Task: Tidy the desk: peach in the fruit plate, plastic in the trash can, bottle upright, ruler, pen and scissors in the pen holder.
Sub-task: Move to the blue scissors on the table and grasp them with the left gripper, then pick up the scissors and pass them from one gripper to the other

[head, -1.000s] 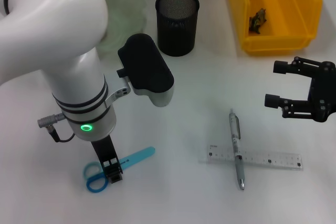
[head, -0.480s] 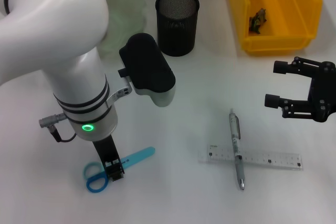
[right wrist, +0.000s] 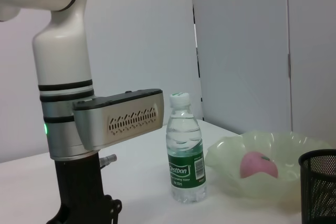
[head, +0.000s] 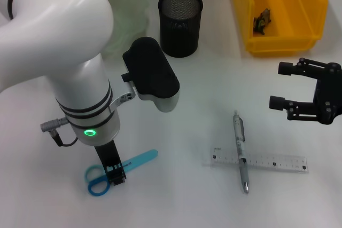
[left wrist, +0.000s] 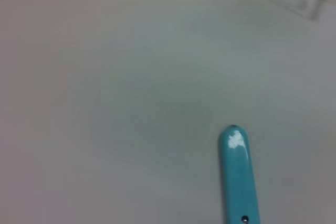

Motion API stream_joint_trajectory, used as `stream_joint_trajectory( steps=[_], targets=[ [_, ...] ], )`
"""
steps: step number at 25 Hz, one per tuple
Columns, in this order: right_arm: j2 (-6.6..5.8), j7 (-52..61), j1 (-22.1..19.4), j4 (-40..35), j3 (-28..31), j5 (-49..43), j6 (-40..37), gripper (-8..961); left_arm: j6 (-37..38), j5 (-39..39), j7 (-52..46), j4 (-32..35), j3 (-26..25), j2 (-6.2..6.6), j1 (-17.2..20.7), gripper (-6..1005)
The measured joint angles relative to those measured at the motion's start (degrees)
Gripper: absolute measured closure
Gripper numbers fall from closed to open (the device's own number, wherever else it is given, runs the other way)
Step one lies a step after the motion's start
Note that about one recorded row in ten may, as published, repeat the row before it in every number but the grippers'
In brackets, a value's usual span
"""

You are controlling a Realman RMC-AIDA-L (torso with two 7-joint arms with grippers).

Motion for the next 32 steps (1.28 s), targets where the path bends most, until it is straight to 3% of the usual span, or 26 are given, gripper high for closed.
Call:
stream_joint_trajectory(
  steps=[6,9,17,21,24,25,31,32],
  targets=[
    [0.06,0.0,-0.06,0.0,0.0,0.0,-0.14,128,-0.32,0.16,0.45,0.1,-0.26,-0.02,0.11,643],
    [0.06,0.0,-0.09,0.0,0.0,0.0,-0.16,128,-0.48,0.13,0.57,0.84,-0.59,-0.02,0.28,702],
    [0.04,0.0,-0.3,0.0,0.04,0.0,-0.16,129,-0.68,-0.62,2.79,6.92,-6.43,0.1,3.04,741],
    [-0.07,0.08,-0.5,0.0,0.18,0.0,-0.21,129,-3.55,-6.69,7.8,8.65,-12.2,0.22,5.79,741],
    [-0.19,0.12,-1.11,0.02,0.29,0.01,-0.24,129,-6.25,-15.57,13.85,5.39,-18.81,0.34,7.24,741],
    [-0.19,0.12,-1.11,0.02,0.29,0.01,-0.24,129,-6.25,-15.57,13.85,5.39,-18.81,0.34,7.24,741],
    [-0.11,-1.08,-2.96,0.23,1.2,0.11,-0.56,129,-8.33,-27.78,19.85,-3.28,-26.97,0.41,8.24,741],
    [-0.1,-1.43,-3.06,0.31,1.31,0.12,-0.68,129,-8.59,-35.45,24.15,-7.1,-29.72,0.43,9.07,741]
  ],
)
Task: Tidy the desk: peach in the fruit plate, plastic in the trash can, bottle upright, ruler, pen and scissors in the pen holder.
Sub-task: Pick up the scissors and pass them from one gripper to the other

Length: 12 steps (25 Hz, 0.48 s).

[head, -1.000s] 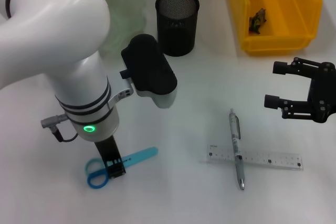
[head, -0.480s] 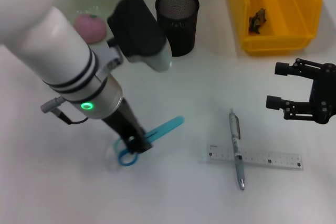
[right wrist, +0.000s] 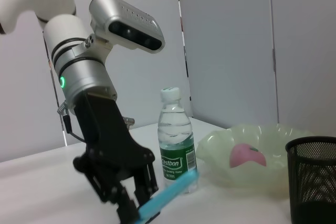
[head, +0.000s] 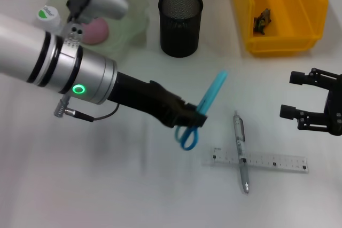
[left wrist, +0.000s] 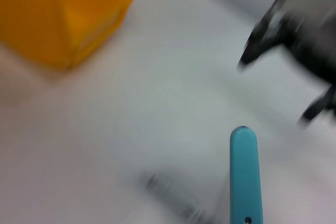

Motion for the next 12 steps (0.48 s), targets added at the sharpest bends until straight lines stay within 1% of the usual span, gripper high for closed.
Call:
stream_joint_trajectory(
  steps=[1,4,5,6,8,9,10,11,12],
  targets=[
    [0.18,-0.57,-0.24,0.07,0.25,0.02,-0.13,129,-0.17,-4.89,3.04,-3.06,-1.51,0.0,0.39,741],
    [0.32,-0.73,-0.38,0.11,0.26,0.02,-0.11,129,-0.17,-4.89,3.04,-3.06,-1.51,0.0,0.39,741],
    [0.33,-0.88,-0.42,0.12,0.25,0.02,-0.09,129,-0.26,-13.94,8.92,-11.05,-4.19,0.01,0.61,741],
    [0.33,-0.88,-0.42,0.12,0.25,0.02,-0.09,129,-0.26,-13.94,8.92,-11.05,-4.19,0.01,0.61,741],
    [0.45,-1.67,-0.67,0.21,0.3,0.03,-0.23,128,-0.14,-18.98,12.33,-15.92,-5.42,0.01,0.7,741],
    [0.45,-1.67,-0.67,0.21,0.3,0.03,-0.23,128,-0.14,-18.98,12.33,-15.92,-5.42,0.01,0.7,741],
    [0.62,-2.08,-0.71,0.24,0.32,0.03,-0.24,128,0.18,-23.56,15.3,-19.56,-6.02,0.01,1.02,741],
    [0.62,-2.08,-0.71,0.24,0.32,0.03,-0.24,128,0.18,-23.56,15.3,-19.56,-6.02,0.01,1.02,741],
    [1.11,-3.4,-0.72,0.28,0.34,0.05,-0.26,128,0.53,-30.26,19.21,-23.93,-5.91,-0.07,2.34,741]
  ],
)
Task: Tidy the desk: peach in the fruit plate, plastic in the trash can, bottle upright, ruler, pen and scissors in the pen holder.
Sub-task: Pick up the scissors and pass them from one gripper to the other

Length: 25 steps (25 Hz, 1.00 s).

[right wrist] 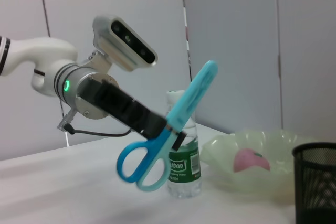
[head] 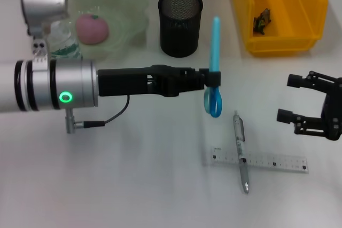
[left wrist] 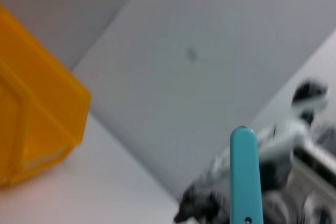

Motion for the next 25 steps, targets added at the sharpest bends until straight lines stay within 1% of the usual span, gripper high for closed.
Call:
stream_joint_trajectory(
  steps=[1,3,4,5,7,8,9,10,11,12,13,14,15,16,18,19,20,21,22,23,24,25],
  targets=[
    [0.0,0.0,0.0,0.0,0.0,0.0,0.0,128,0.0,0.0,0.0,0.0,0.0,0.0,0.0,741],
    [0.8,-1.91,0.0,0.08,0.02,0.01,0.03,128,0.11,-5.73,3.5,-3.77,0.83,-0.29,1.3,741],
    [1.22,-2.94,-0.01,0.18,0.01,0.01,0.13,128,0.11,-5.73,3.5,-3.77,0.83,-0.29,1.3,741],
    [1.97,-4.68,-0.01,0.38,0.03,0.02,0.33,128,0.32,-10.24,6.11,-6.69,2.18,-0.35,1.63,741],
    [2.68,-6.58,0.09,1.47,0.09,0.21,0.29,128,0.58,-17.85,10.39,-10.54,5.31,-0.37,2.09,741],
    [2.68,-6.58,0.09,1.47,0.09,0.21,0.29,128,0.58,-17.85,10.39,-10.54,5.31,-0.37,2.09,741],
    [2.9,-7.72,0.24,2.48,0.15,0.6,0.27,128,0.59,-20.13,11.58,-11.75,6.51,-0.36,2.34,741],
    [2.98,-10.83,0.73,5.88,0.21,2.38,0.25,128,0.52,-28.83,15.15,-15.03,10.51,-0.37,3.27,741],
    [2.98,-10.83,0.73,5.88,0.21,2.38,0.25,128,0.47,-30.72,15.67,-15.64,11.53,-0.36,3.43,741],
    [3.0,-12.81,1.04,8.0,0.19,3.5,0.3,128,0.43,-33.04,16.24,-16.37,12.79,-0.37,3.63,741],
    [3.0,-16.69,1.74,12.05,0.09,5.58,0.75,128,0.43,-33.04,16.24,-16.37,12.79,-0.37,3.63,741],
    [3.0,-16.69,1.74,12.05,0.09,5.58,0.75,128,0.43,-33.04,16.24,-16.37,12.79,-0.37,3.63,741],
    [3.08,-20.33,2.75,16.05,0.09,6.99,1.33,128,0.09,-45.44,17.95,-18.23,20.3,-0.36,4.87,741],
    [3.08,-20.33,2.75,16.05,0.09,6.99,1.33,128,0.09,-45.44,17.95,-18.23,20.3,-0.36,4.87,741],
    [3.23,-23.29,3.75,19.4,0.28,7.61,2.07,128,-0.28,-53.61,18.55,-18.4,25.04,-0.35,5.91,741],
    [3.34,-24.78,4.31,21.17,0.45,8.17,2.76,128,-0.43,-55.29,18.64,-18.39,25.95,-0.37,6.26,741],
    [3.47,-28.06,5.32,24.74,0.66,10.47,4.5,128,-1.24,-60.92,18.81,-18.26,29.04,-0.36,7.14,741],
    [3.47,-28.06,5.32,24.74,0.66,10.47,4.5,128,-1.24,-60.92,18.81,-18.26,29.04,-0.36,7.14,741],
    [3.55,-32.01,6.44,28.48,0.71,13.84,5.84,129,-1.86,-63.9,18.8,-18.16,30.75,-0.37,7.61,741],
    [3.59,-33.95,7.0,29.93,0.71,14.94,6.25,129,-3.28,-70.0,18.6,-17.95,34.57,-0.36,8.35,741],
    [3.59,-33.95,7.0,29.93,0.71,14.94,6.25,129,-3.28,-70.0,18.6,-17.95,34.57,-0.36,8.35,741],
    [3.65,-37.54,8.56,32.92,0.89,16.25,6.96,129,-3.89,-72.3,18.51,-17.81,36.14,-0.37,8.6,741]
  ],
)
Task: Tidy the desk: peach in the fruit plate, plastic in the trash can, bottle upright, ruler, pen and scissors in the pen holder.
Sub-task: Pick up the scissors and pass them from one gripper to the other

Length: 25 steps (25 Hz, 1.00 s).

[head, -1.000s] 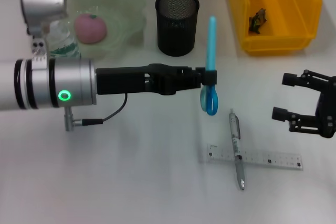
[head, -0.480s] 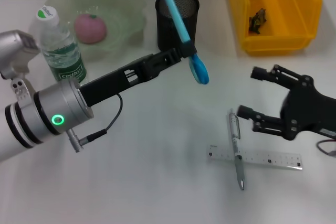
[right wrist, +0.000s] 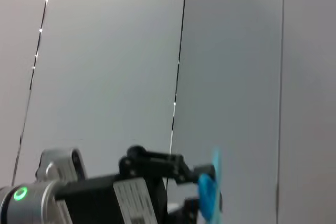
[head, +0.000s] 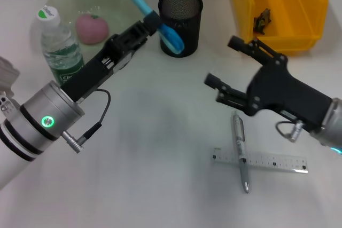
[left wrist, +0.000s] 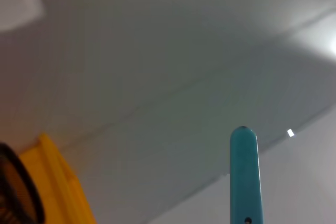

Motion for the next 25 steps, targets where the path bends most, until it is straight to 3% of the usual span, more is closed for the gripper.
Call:
stream_joint_trajectory(
  steps=[6,17,19,21,25],
  targets=[
    [0.19,-3.15,4.06,4.54,2.51,0.23,2.73,129,-3.92,-13.64,0.01,2.18,10.01,0.0,0.76,741],
    [0.33,-7.23,8.42,8.14,6.2,0.31,7.17,128,-6.57,-15.67,-0.51,4.57,11.57,0.0,1.05,740],
    [0.33,-9.78,8.77,9.36,7.19,0.31,8.03,128,-7.86,-17.0,-1.01,5.35,12.16,0.0,1.31,740],
    [0.33,-14.71,9.18,11.76,8.96,0.24,9.22,129,-9.76,-22.28,-0.87,6.03,15.93,0.0,1.27,740],
    [0.33,-18.01,9.6,13.46,9.54,-0.01,10.31,129,-10.69,-23.52,-0.67,6.64,16.43,0.0,1.16,740]
  ],
)
